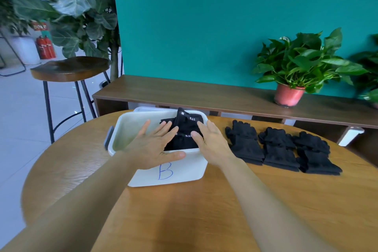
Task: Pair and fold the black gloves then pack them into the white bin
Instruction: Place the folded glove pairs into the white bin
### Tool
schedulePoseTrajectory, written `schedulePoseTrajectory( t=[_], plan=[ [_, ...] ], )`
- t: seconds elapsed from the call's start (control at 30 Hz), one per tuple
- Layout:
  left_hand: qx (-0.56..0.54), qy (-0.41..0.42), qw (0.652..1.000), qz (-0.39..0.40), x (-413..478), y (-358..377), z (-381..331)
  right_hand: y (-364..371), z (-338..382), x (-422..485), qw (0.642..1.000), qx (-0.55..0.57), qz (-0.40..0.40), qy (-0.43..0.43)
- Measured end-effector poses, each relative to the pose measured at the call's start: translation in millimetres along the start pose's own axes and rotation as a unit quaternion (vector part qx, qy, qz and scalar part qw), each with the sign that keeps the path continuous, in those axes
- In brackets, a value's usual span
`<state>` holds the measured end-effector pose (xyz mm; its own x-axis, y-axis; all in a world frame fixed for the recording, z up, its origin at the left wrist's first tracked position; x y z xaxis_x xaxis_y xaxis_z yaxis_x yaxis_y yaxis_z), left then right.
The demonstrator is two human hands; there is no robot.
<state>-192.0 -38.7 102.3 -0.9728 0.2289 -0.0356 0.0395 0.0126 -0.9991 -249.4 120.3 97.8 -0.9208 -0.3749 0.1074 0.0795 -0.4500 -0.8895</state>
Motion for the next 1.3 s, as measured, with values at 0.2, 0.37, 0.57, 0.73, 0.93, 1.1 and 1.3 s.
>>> schedulePoseTrajectory(
  t=[0.2, 0.37, 0.57, 0.73, 0.93, 1.1, 1.3],
  plan=[
    [-0.053, -0.002, 0.998, -0.029, 5, -8, -15, -6, -11, -13, 0.999, 0.027, 0.009, -0.025],
    [-0.075, 0.032, 0.995, -0.059, 24, -21, -61, -29, -62, -34, 0.999, 0.009, -0.029, 0.008],
    [-0.048, 0.074, 0.994, -0.064, 59, -22, -139, -52, -155, -64, 0.994, -0.038, -0.041, 0.094],
    [-0.050, 0.104, 0.992, -0.055, 95, -5, -199, -51, -200, -72, 0.990, -0.068, -0.030, 0.118],
    [-0.055, 0.055, 0.997, 0.002, 146, 36, -211, -43, -224, -45, 0.986, -0.127, -0.010, 0.110],
    [-0.068, 0.010, 0.998, -0.005, 191, 63, -204, -37, -237, -3, 0.974, -0.205, 0.005, 0.093],
    [-0.097, -0.034, 0.994, -0.025, 241, 81, -193, -25, -252, 45, 0.958, -0.263, 0.036, 0.106]
  ],
)
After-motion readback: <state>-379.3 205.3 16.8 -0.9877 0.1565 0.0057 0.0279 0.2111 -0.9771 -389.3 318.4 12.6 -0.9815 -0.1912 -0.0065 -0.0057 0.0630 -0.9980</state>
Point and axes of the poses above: each hand's wrist, its own x-axis towards the middle knuckle, its own y-axis out of the palm, z = x × y, the point moved 7 cm from there along x, towards the middle knuckle, and after that the axes turned 2 degrees about -x, right-handed, at the moved point
